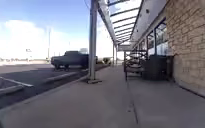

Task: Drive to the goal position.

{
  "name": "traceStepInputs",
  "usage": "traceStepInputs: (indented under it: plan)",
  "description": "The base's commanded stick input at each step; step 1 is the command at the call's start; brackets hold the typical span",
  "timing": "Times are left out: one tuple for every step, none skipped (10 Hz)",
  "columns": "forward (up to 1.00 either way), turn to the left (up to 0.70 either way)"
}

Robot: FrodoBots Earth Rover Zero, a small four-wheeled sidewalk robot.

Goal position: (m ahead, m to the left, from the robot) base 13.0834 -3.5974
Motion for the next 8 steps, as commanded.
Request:
traceStepInputs:
  plan:
    - [0.85,0.00]
    - [0.85,0.00]
    - [0.85,0.00]
    - [0.85,-0.15]
    - [0.85,-0.27]
    - [0.85,-0.27]
    - [0.85,-0.27]
    - [0.85,-0.09]
